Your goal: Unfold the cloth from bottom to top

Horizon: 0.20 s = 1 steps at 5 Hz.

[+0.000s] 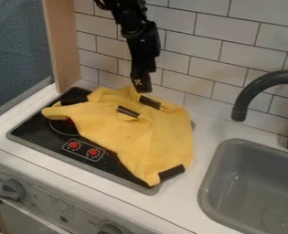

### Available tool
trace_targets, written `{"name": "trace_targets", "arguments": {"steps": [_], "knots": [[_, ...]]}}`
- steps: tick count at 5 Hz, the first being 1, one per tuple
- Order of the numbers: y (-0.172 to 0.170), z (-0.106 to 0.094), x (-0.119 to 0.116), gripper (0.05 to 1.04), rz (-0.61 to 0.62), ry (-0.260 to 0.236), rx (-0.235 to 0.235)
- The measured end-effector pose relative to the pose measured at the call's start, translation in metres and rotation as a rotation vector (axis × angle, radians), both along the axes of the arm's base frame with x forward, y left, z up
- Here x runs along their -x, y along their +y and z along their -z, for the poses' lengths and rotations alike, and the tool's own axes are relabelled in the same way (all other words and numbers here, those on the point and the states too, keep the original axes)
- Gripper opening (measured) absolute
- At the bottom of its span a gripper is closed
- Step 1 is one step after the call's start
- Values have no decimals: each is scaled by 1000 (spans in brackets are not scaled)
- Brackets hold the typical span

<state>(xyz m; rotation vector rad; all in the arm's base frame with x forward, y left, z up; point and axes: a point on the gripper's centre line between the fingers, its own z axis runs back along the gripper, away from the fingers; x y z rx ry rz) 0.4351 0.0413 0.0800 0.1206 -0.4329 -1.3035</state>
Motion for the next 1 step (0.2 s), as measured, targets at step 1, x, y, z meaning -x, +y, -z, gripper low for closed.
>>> {"name": "trace_targets", "arguments": {"steps": [1], "knots": [[7,-20,23,1000,23,-21,-69]]}}
